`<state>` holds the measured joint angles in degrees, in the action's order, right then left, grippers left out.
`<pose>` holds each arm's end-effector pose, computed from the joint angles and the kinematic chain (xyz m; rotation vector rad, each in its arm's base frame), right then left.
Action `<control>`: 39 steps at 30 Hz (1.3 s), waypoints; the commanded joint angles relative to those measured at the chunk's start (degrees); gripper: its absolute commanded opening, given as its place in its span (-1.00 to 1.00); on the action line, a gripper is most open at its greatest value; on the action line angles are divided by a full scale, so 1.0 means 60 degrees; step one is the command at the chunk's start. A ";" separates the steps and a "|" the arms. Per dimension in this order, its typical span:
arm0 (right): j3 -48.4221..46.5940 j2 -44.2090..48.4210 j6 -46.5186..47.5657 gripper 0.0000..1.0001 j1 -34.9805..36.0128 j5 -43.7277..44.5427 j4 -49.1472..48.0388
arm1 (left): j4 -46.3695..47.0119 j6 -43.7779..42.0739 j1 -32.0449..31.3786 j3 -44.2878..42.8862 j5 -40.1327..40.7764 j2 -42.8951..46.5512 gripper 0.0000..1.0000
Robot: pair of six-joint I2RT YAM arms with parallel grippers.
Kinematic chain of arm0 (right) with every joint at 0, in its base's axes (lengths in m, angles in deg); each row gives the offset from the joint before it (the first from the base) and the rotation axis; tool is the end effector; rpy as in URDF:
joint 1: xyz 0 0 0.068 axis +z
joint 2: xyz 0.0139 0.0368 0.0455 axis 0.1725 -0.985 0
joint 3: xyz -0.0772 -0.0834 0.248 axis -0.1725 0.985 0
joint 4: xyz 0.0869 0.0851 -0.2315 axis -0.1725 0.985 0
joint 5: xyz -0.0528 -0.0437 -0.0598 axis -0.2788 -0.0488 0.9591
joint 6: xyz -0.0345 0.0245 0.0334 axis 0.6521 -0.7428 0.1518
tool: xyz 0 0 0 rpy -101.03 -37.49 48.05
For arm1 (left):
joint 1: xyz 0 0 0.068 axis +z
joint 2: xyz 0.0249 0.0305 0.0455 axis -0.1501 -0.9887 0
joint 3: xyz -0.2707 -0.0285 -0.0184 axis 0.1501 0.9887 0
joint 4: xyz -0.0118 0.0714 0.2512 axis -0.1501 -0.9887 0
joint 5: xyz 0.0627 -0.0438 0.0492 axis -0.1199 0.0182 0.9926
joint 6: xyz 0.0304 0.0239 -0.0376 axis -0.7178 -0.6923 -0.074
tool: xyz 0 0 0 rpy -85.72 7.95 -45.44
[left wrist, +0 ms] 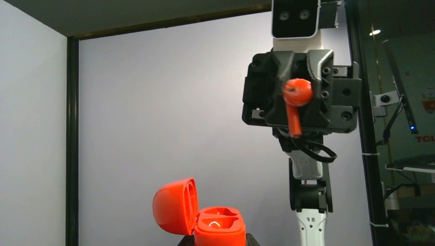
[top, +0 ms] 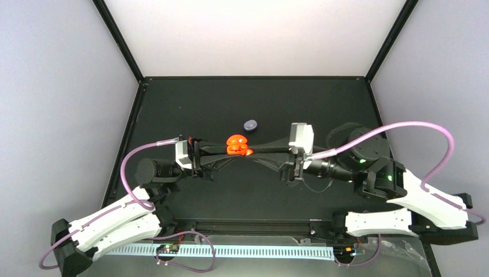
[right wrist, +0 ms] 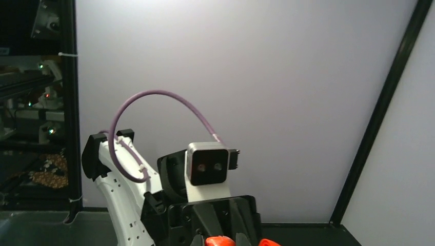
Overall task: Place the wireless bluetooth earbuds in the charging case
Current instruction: Place the earbud in the charging case.
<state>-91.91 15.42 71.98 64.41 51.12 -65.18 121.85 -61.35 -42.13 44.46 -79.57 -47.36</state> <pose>0.0410 0.1610 0.5103 -1.0428 1.0818 1.0553 0.0914 -0.1375 0.3727 0.7492 0.7850 -1.2633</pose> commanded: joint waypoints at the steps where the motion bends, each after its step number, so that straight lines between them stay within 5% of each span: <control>1: -0.0399 -0.0445 0.1214 -0.98 0.1027 0.1131 -0.0379 | 0.0101 0.0052 -0.0050 -0.0125 -0.0187 0.0431 -0.97; 10: -0.0273 -0.1314 0.1570 -0.98 0.1596 0.2480 -0.1259 | -0.0447 -0.0029 -0.0050 0.0166 -0.0190 0.1158 -0.97; 39: -0.0276 -0.1785 0.1009 -0.98 0.1598 0.2558 -0.1156 | -0.1168 -0.0131 -0.0054 0.0219 -0.0086 0.1746 -0.97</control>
<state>-93.37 4.08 78.82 73.62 65.02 -71.56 114.59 -61.50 -42.13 45.99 -80.12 -37.35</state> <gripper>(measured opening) 0.075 0.171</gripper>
